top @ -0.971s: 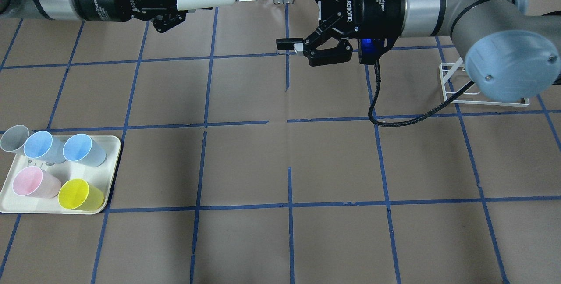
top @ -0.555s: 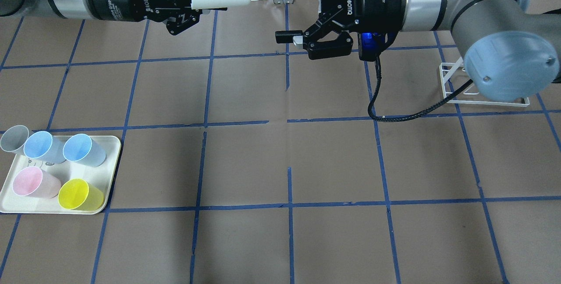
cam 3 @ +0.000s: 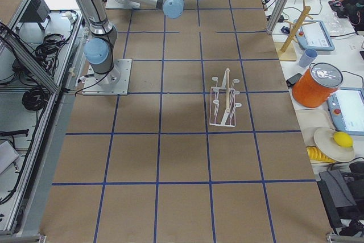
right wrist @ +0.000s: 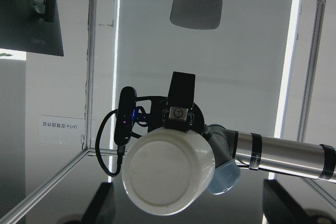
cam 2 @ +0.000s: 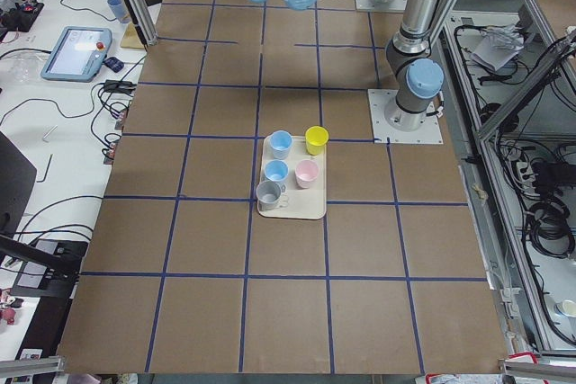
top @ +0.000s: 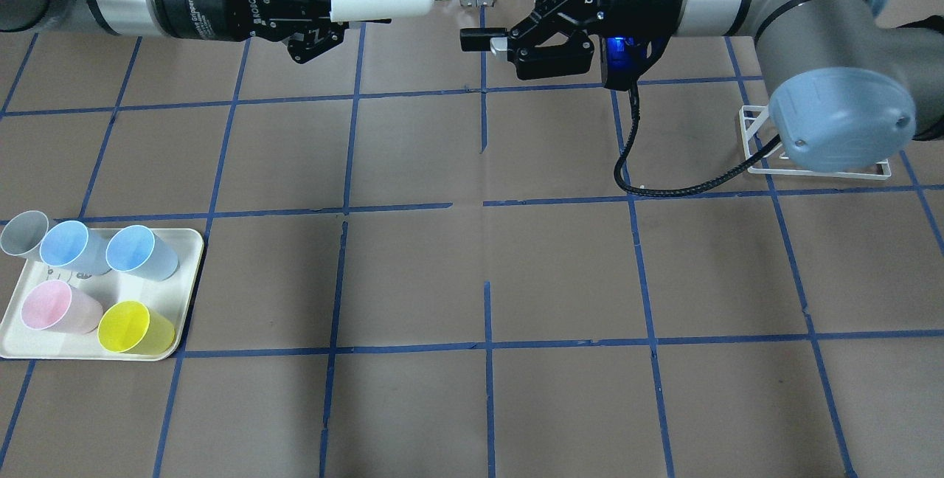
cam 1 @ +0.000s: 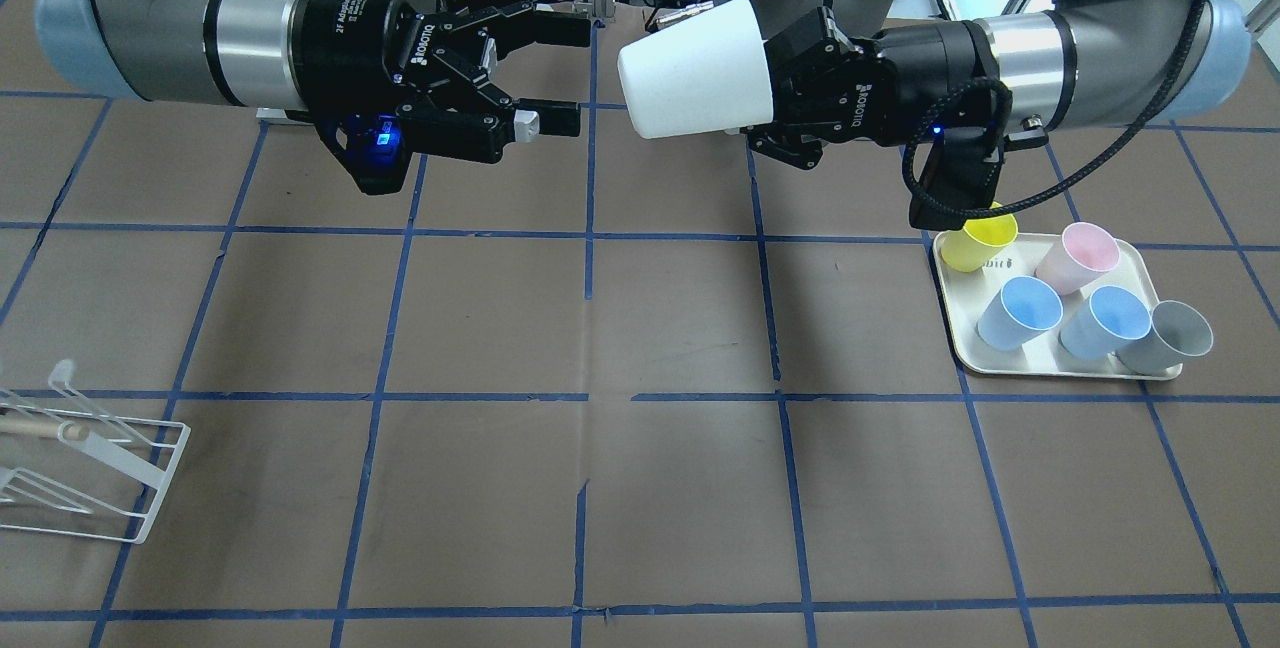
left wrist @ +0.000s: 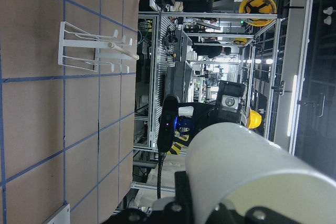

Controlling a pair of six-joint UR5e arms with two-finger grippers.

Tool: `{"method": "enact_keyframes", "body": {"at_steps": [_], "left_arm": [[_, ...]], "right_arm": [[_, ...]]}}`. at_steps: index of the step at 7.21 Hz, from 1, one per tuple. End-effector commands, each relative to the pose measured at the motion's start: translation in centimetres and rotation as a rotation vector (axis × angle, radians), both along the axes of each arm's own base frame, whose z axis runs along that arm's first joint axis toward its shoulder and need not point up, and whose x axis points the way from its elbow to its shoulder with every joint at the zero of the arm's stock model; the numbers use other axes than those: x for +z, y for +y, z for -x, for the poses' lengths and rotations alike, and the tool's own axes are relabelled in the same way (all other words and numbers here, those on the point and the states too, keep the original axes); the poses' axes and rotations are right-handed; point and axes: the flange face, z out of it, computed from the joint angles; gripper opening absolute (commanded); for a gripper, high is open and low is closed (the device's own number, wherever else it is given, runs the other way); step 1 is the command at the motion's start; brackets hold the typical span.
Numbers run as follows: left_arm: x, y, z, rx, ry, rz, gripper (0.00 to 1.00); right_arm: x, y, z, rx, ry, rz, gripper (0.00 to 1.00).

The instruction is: Transfer IKEA cup to right arm and place on rack

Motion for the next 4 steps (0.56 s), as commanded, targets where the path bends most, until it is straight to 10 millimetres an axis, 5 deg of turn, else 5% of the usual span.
{"method": "enact_keyframes", "body": {"at_steps": [1,4], "left_arm": [[0.1,0.2,0.0,0.001,0.002,0.009,0.0],[0.2,0.2,0.1,-0.001,0.001,0.012,0.0]], "right_arm": [[0.1,0.0,-0.3,0.006,-0.006,-0.018,1.0],[1.7,-1.1,-2.7,0.053,-0.009,-0.03,1.0]]}}
